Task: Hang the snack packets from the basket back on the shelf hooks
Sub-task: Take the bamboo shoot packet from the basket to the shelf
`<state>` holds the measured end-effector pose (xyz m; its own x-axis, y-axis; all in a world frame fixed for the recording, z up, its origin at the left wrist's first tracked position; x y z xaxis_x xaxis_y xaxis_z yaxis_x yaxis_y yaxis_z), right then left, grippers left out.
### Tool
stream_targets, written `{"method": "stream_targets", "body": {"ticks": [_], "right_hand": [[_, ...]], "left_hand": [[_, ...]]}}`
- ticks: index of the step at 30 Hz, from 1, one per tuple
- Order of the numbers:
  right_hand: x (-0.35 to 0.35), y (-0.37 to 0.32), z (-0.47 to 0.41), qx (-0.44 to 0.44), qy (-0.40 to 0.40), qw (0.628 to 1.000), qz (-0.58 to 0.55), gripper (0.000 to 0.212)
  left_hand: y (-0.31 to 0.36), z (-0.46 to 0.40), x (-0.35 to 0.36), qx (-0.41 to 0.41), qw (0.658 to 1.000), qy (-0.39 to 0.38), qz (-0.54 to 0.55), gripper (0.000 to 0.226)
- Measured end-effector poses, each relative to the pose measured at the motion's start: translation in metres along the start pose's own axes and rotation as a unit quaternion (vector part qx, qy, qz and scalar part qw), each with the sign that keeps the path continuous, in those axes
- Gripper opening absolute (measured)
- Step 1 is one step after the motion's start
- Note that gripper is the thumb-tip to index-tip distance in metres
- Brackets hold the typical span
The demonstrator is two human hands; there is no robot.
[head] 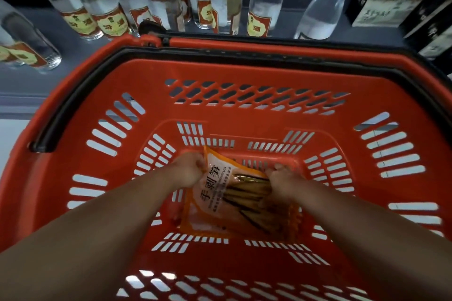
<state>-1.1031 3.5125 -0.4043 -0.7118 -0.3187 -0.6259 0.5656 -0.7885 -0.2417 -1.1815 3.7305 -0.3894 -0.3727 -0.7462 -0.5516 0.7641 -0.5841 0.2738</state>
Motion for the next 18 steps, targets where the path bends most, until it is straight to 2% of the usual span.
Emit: {"method": "stream_targets", "body": {"ticks": [2, 4, 6, 9, 12, 14, 16, 18], "right_hand": [[0.001, 0.002, 0.001, 0.005, 0.016, 0.999, -0.035, 0.111], [-0.005, 0.006, 0.001, -0.008, 0.005, 0.998, -0.063, 0.115], [-0.013, 0.009, 0.002, -0.025, -0.012, 0.991, -0.134, 0.119], [-0.024, 0.011, 0.004, -0.036, -0.003, 0.969, -0.246, 0.117], [-0.032, 0.014, 0.007, -0.031, -0.003, 0.952, -0.303, 0.094], [-0.036, 0.017, 0.01, -0.026, 0.004, 0.942, -0.335, 0.066], [-0.036, 0.018, 0.014, -0.031, 0.0, 0.929, -0.369, 0.041], [-0.034, 0.015, 0.016, -0.042, 0.006, 0.906, -0.421, 0.03]], "left_hand": [[0.004, 0.007, -0.005, 0.076, 0.997, -0.001, 0.006, 0.044], [0.009, 0.017, -0.016, 0.18, 0.983, 0.014, -0.014, 0.048], [0.02, 0.029, -0.032, 0.21, 0.978, -0.01, -0.016, 0.042], [0.041, 0.052, -0.056, 0.267, 0.963, -0.005, -0.042, 0.036], [0.052, 0.069, -0.073, 0.287, 0.958, 0.011, -0.01, 0.028], [0.052, 0.073, -0.08, 0.287, 0.957, 0.018, 0.041, 0.02], [0.049, 0.071, -0.082, 0.274, 0.955, 0.019, 0.111, 0.015], [0.045, 0.067, -0.083, 0.243, 0.949, 0.013, 0.201, 0.019]]}}
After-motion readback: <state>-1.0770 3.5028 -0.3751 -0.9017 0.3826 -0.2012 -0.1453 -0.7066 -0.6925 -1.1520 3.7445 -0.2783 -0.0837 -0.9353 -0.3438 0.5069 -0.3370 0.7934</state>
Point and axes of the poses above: each hand's wrist, its own z-axis away from the middle knuckle, its own x-axis out of the palm, y = z × x, the point moved 2 cm from there along -z, towards the middle knuckle, and after that the axes turned 11 degrees about -x, right-handed, at the moved point
